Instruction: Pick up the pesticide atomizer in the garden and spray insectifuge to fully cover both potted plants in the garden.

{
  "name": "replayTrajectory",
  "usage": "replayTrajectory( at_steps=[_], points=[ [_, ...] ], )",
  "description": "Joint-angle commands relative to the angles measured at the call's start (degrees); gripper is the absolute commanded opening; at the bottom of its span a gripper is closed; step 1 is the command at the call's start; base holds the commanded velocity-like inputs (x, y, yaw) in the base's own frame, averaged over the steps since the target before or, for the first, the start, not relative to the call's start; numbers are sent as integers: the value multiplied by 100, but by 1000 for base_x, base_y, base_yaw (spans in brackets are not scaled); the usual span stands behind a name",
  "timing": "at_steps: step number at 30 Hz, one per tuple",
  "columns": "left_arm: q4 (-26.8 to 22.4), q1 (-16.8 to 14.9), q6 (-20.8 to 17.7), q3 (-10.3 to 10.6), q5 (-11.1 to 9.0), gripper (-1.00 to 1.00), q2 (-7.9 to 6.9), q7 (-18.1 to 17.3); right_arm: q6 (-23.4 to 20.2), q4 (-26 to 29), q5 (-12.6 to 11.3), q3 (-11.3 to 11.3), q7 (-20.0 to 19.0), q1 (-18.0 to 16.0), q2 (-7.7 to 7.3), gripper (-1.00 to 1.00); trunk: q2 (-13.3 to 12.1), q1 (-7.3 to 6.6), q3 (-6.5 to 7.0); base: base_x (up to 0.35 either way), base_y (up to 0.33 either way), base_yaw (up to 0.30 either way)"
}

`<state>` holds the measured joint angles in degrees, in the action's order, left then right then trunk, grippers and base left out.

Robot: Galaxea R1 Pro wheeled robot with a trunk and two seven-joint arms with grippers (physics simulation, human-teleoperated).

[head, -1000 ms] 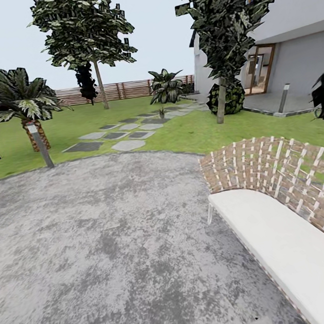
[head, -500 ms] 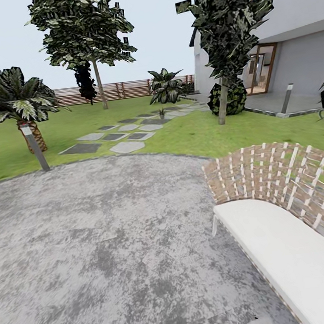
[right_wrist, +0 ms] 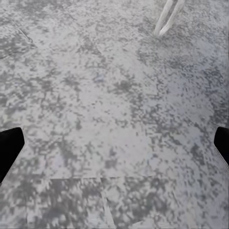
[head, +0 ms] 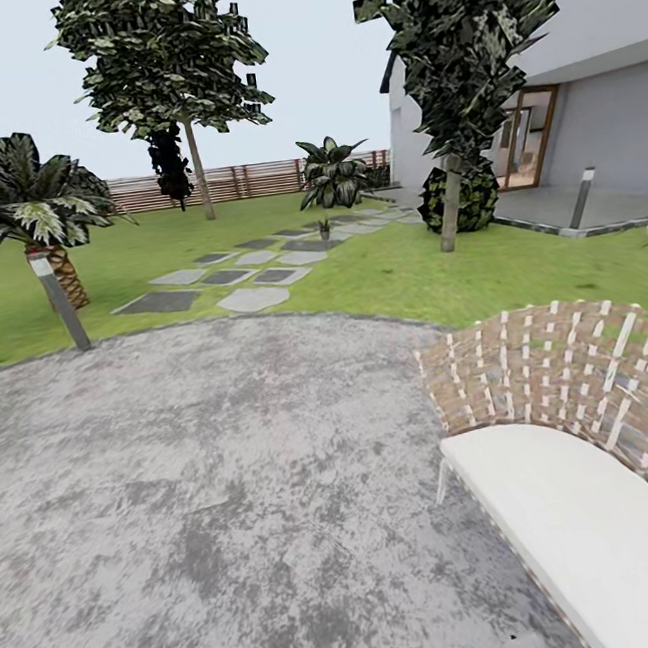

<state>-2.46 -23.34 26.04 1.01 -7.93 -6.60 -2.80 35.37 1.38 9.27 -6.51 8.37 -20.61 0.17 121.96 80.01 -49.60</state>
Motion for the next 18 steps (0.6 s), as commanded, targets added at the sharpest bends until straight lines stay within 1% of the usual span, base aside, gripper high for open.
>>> replayTrajectory(
  at_steps=[1,18],
  points=[
    [3,-4,15,13,-56,-100,0,-27,5,-6,31,-44,60,-4,1,100,2,3,-5,341,40,0],
    [9,-4,15,13,-42,-100,1,-28,5,-6,31,-44,60,-4,1,100,2,3,-5,341,95,0]
  ],
)
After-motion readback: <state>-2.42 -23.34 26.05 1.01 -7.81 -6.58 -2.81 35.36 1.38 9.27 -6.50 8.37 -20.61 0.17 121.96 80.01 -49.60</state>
